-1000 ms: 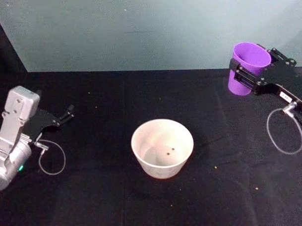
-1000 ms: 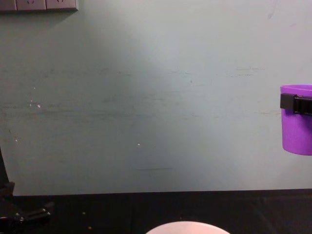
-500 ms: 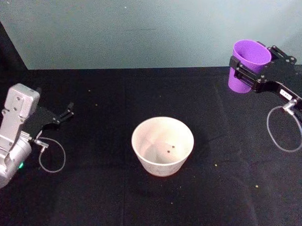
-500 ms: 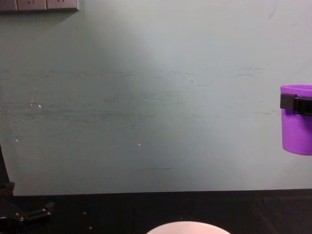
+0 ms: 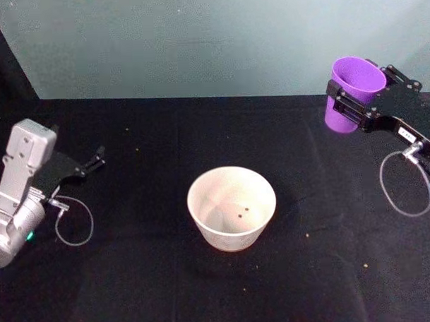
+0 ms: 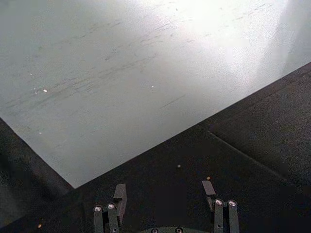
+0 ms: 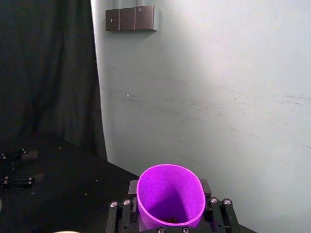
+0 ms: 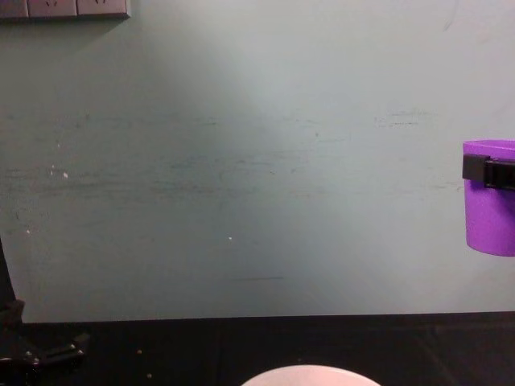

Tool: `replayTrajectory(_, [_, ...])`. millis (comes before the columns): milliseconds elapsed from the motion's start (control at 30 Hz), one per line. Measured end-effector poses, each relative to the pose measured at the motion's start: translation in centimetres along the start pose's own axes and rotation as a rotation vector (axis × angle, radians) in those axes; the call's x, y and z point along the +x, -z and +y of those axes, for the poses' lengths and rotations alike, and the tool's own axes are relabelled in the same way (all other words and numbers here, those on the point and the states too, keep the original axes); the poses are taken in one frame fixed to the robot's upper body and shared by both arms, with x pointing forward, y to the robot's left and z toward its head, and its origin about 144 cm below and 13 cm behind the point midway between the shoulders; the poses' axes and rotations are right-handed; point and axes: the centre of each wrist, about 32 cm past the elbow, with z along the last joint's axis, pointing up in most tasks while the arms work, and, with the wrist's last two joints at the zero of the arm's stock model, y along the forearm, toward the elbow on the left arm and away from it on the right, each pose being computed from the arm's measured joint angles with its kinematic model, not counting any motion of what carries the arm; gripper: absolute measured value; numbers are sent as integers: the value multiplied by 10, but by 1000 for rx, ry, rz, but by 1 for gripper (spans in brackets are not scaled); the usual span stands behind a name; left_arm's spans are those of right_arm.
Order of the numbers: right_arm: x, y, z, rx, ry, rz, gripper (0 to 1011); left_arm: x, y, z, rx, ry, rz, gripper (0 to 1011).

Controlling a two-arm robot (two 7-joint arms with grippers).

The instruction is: Pick up the cup and pour the mung beans from the cup into the bowl.

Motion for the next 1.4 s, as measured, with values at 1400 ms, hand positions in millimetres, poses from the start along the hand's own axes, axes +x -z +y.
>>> replayTrajectory(1400, [0,0,0,0,0,0,737,0,0,0,0,0,0,1011])
